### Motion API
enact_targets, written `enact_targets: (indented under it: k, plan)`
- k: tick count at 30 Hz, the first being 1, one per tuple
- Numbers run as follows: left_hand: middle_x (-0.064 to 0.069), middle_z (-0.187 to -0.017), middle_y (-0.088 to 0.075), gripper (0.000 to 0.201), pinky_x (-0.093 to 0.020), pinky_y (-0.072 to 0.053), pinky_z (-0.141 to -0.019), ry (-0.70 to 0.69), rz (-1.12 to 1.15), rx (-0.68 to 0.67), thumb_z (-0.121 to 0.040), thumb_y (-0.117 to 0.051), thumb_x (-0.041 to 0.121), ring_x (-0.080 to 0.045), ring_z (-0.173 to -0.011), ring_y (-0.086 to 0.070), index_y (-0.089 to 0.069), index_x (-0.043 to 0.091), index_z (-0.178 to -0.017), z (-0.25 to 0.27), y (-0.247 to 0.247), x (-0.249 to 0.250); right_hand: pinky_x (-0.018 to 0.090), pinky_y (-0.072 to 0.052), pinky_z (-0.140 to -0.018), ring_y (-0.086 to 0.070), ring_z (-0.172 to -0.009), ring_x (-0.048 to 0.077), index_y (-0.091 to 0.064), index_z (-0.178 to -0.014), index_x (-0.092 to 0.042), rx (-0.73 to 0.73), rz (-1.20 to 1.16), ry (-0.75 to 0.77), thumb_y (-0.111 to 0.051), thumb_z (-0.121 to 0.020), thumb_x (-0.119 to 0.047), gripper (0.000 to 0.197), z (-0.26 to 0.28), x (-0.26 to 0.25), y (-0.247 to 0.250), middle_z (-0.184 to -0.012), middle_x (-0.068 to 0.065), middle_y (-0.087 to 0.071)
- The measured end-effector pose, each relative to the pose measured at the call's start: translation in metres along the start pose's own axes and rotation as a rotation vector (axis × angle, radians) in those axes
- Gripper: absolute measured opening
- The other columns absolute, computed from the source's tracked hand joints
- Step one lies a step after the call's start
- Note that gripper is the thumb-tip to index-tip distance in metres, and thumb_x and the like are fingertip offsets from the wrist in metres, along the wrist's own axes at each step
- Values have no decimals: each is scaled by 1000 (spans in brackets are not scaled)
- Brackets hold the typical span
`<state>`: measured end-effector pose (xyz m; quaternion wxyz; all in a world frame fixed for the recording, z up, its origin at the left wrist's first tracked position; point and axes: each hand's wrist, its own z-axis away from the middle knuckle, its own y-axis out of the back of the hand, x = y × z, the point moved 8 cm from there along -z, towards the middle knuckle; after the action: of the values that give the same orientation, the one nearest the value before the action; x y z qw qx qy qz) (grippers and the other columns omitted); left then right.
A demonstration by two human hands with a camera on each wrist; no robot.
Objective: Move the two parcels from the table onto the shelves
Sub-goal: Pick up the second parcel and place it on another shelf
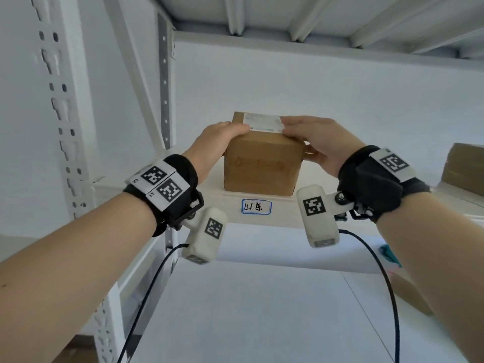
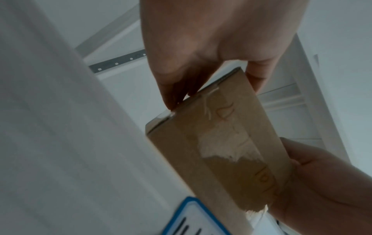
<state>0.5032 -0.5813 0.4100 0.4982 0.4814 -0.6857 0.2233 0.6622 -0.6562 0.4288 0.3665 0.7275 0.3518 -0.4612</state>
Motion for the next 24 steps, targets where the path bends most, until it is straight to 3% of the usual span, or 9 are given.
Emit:
enact_targets:
  k: [3,5,10,16,21,24]
  plan:
    - [1,-98,-61,51,-39,-41,-104,24,-40,-25,-78,-52,49,-18,-94,-57,-65,11,-109,-4,-1,-9,22,-50,-72,-59,-84,11,-70,-116,-17,28,-6,-29,-64,-87,-24,30,-3,8,-2,-106,-3,-65]
    - [2,-102,-62,48,-41,-38,-108,23,-53,-30,-82,-51,50,-18,-99,-58,-66,12,-109,-8,0,-12,23,-51,-74,-59,-85,13,-69,-118,-14,44,-10,-38,-64,-86,-25,34,-7,10,-3,-108,-1,-65]
    - [5,-100,-63,32,-38,-39,-110,25,-63,-23,-85,-51,51,-17,-102,-58,-66,23,-93,-14,1,-16,26,-51,-82,-59,-94,15,-69,-118,-16,54,2,-29,-63,-87,-27,33,-15,12,-5,-119,0,-65]
    - [3,-109,-62,52,-43,-38,-111,40,-57,4,-71,-52,59,-23,-117,-58,-64,20,-104,-21,0,-22,30,-52,-85,-60,-105,18,-69,-118,-17,61,21,-39,-63,-87,-28,34,-20,15,-4,-124,0,-65]
    - [-7,-123,-65,63,-44,-41,-108,30,-56,23,-74,-50,57,-25,-118,-59,-66,11,-114,-24,-1,-24,28,-51,-74,-60,-106,18,-69,-118,-19,59,13,-57,-62,-86,-29,34,-20,19,-3,-124,0,-64]
    - [-10,-127,-63,69,-46,-40,-108,33,-70,23,-74,-47,58,-26,-120,-58,-63,9,-121,-23,-2,-22,27,-50,-73,-58,-107,18,-70,-118,-21,66,15,-62,-61,-87,-29,33,-19,19,-4,-125,-1,-64]
